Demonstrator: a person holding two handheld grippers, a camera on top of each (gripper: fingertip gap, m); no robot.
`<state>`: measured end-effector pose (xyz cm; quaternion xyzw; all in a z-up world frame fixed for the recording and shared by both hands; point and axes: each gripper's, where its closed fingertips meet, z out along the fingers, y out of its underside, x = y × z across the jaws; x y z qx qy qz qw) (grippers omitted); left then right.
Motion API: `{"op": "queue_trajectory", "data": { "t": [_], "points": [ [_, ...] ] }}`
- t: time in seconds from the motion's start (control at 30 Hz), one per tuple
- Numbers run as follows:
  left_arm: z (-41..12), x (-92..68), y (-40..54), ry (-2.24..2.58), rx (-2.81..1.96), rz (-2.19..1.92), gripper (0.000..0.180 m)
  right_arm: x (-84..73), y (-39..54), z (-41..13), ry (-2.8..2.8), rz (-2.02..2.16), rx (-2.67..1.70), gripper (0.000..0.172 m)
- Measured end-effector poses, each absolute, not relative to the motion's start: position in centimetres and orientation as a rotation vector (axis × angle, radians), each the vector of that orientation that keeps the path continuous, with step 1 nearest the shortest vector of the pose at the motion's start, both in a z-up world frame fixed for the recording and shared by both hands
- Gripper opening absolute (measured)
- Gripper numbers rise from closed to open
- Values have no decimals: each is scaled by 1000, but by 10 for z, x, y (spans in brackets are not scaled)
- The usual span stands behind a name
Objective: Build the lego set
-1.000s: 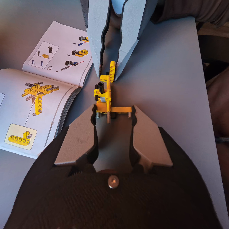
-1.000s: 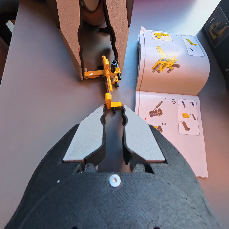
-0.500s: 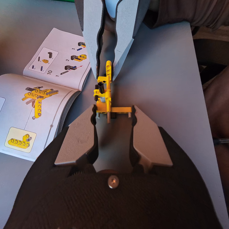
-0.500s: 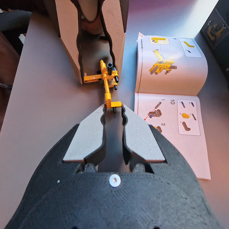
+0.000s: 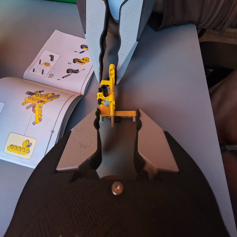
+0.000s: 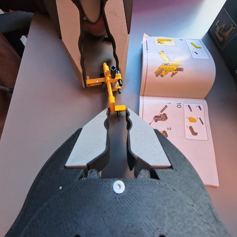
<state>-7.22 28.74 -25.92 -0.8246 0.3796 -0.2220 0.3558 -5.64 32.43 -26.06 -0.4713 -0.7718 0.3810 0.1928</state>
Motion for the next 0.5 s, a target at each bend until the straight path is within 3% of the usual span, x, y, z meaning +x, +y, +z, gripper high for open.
{"op": "queue_trajectory", "data": {
  "t": [0.5],
  "points": [
    [-261, -72, 289, 972, -2147, -555, 55, -57, 325, -262, -2168, 1066, -1334, 20]
  ]
}}
